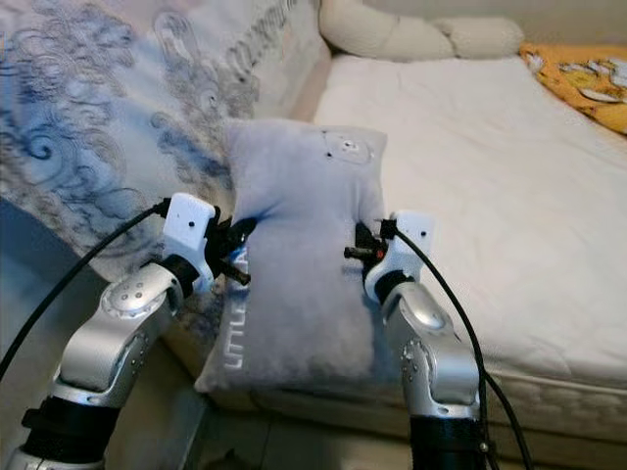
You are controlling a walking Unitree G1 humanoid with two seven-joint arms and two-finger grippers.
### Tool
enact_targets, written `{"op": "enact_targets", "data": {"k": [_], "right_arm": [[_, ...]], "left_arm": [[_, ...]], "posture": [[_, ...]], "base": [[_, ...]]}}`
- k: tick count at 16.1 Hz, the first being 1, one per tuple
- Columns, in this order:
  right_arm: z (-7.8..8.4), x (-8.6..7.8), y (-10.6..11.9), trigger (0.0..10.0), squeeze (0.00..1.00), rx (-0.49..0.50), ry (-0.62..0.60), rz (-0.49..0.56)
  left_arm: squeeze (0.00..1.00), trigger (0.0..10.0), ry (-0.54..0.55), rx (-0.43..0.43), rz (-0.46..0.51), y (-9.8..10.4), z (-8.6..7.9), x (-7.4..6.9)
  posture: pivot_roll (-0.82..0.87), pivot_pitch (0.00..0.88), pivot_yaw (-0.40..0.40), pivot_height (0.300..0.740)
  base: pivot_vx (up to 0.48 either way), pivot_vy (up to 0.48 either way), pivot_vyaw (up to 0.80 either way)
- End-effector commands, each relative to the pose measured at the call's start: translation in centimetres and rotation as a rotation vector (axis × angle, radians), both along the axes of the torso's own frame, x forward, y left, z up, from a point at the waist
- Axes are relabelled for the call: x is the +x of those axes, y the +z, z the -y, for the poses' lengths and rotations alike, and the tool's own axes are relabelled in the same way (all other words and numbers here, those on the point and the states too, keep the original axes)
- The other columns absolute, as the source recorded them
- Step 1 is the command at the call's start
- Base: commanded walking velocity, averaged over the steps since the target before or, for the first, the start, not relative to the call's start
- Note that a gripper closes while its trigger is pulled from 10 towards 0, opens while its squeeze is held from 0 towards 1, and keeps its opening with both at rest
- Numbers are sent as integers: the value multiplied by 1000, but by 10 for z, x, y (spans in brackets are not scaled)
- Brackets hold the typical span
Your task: Clean up the room
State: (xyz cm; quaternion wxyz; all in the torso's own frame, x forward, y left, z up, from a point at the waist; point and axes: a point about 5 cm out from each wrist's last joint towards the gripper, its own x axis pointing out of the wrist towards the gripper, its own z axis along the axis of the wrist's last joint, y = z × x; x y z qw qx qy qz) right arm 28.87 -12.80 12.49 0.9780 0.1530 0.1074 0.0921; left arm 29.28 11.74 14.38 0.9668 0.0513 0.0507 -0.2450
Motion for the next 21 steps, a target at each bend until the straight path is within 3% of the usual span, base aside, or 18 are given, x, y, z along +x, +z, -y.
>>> {"op": "enact_targets", "data": {"k": [1, 5, 13, 21], "right_arm": [[3, 0, 4, 10000, 0, -4, -5, 6], [7, 0, 4, 10000, 0, -29, -15, 16], [1, 1, 1, 10000, 0, -54, 18, 8], [2, -2, -2, 10000, 0, -62, 10, 4]], "left_arm": [[0, 10000, -21, -5, 46, 9, 4, 2], [0, 10000, -74, 7, 52, 9, 17, 5], [0, 10000, -42, 21, 63, 12, 6, 8], [0, 10000, -76, 33, 62, 11, 9, 7]], "posture": [[13, 0, 65, 740], [5, 0, 64, 740], [23, 0, 53, 740], [11, 0, 74, 740]], "base": [[337, 0, -800], [338, 0, -200], [338, 0, 0], [337, 0, 0]]}}
